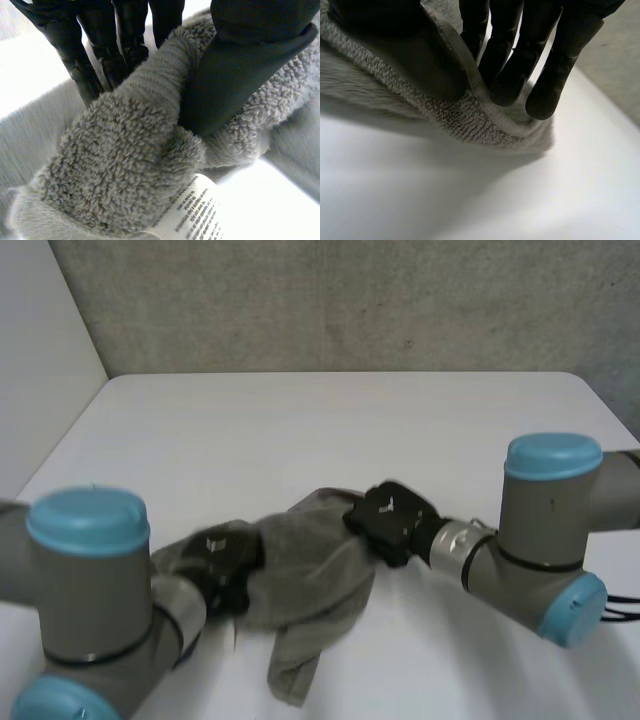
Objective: Fold the towel.
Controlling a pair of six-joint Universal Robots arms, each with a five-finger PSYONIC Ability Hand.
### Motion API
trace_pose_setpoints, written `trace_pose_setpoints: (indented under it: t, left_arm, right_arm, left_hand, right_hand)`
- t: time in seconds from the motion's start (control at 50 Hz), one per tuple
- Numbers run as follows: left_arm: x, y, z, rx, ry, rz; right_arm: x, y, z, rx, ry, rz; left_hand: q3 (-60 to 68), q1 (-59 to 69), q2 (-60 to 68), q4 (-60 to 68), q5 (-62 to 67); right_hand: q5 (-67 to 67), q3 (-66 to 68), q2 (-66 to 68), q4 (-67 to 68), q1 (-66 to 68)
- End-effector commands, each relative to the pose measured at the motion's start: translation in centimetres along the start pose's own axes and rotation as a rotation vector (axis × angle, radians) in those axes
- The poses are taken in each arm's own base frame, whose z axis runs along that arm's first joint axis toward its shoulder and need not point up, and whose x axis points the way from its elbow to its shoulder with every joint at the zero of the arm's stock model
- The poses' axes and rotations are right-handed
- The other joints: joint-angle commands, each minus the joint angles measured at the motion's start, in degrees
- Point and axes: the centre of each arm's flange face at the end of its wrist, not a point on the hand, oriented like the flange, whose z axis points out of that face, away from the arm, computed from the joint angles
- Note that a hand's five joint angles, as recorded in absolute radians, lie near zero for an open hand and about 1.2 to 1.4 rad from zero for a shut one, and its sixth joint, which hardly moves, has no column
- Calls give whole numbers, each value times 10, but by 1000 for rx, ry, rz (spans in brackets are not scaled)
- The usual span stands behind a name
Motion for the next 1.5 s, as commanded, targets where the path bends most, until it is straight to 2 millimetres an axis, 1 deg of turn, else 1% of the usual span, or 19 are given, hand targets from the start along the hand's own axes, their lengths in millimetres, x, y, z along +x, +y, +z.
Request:
trace_pose_setpoints:
  t: [0.02,0.08,0.1,0.12,0.16,0.22,0.28,0.4,0.56,0.6,0.62,0.7,0.72,0.76,0.86,1.0,1.08,1.34,1.5]
  left_arm:
    - [-7,-121,3,395,-50,121]
    - [-15,-185,-1,616,-116,211]
    - [-21,-216,-8,753,-162,234]
    - [-21,-217,-8,754,-163,234]
    - [-28,-261,-23,1029,-239,248]
    - [-26,-282,-35,1227,-271,231]
    - [-26,-284,-41,1289,-282,231]
    - [-30,-261,-36,1238,-279,239]
    - [-53,-191,5,972,-291,261]
    - [-56,-153,22,854,-249,282]
    - [-56,-152,22,853,-249,282]
    - [-70,-97,43,679,-214,288]
    - [-70,-97,43,679,-214,288]
    - [-82,-74,47,601,-229,276]
    - [-95,-53,47,520,-256,264]
    - [-111,-49,35,455,-294,238]
    - [-118,-50,26,409,-308,220]
    - [-123,-39,18,350,-324,204]
    - [-116,-29,13,321,-305,206]
  right_arm:
    - [78,-74,8,263,387,-54]
    - [96,-102,1,391,486,-72]
    - [112,-132,-14,536,583,-85]
    - [112,-133,-14,538,584,-85]
    - [138,-197,-63,871,766,-104]
    - [144,-217,-89,965,812,-78]
    - [143,-218,-93,965,796,-61]
    - [129,-206,-82,883,716,-44]
    - [91,-159,-62,666,501,2]
    - [67,-129,-52,551,366,37]
    - [67,-129,-52,550,365,37]
    - [5,-88,-41,398,93,107]
    - [4,-88,-41,398,92,107]
    - [-44,-62,-29,290,-90,159]
    - [-83,-36,-22,127,-226,211]
    - [-58,-59,-27,141,-112,181]
    - [-40,-60,-29,144,-3,195]
    - [28,-5,-33,10,235,356]
    - [23,11,-30,-33,179,361]
  left_hand:
    - [126,150,120,118,160]
    - [126,150,120,118,160]
    - [126,150,120,118,160]
    - [126,150,120,118,160]
    - [126,150,120,118,160]
    - [126,150,120,118,160]
    - [126,150,120,118,160]
    - [126,150,120,118,160]
    - [126,150,120,118,160]
    - [112,135,105,103,146]
    - [111,135,105,103,146]
    - [96,120,90,88,130]
    - [96,120,90,88,130]
    - [90,113,83,81,124]
    - [86,109,80,78,120]
    - [-8,16,-14,-16,26]
    - [-141,-117,-147,-149,-107]
    - [-371,-348,-378,-379,-337]
    - [-464,-441,-470,-472,-430]
  right_hand:
    - [32,34,39,37,43]
    - [32,34,39,37,43]
    - [32,34,39,37,43]
    - [32,34,39,37,43]
    - [32,34,39,37,43]
    - [32,34,39,37,43]
    - [32,34,39,37,43]
    - [32,34,39,37,43]
    - [32,34,39,37,43]
    - [32,34,39,37,43]
    - [32,34,39,37,43]
    - [32,34,39,37,43]
    - [32,34,39,37,43]
    - [32,34,39,37,43]
    - [16,18,23,21,27]
    - [-485,-483,-478,-480,-474]
    - [-523,-520,-515,-517,-511]
    - [-514,-512,-507,-509,-503]
    - [-508,-505,-500,-502,-496]
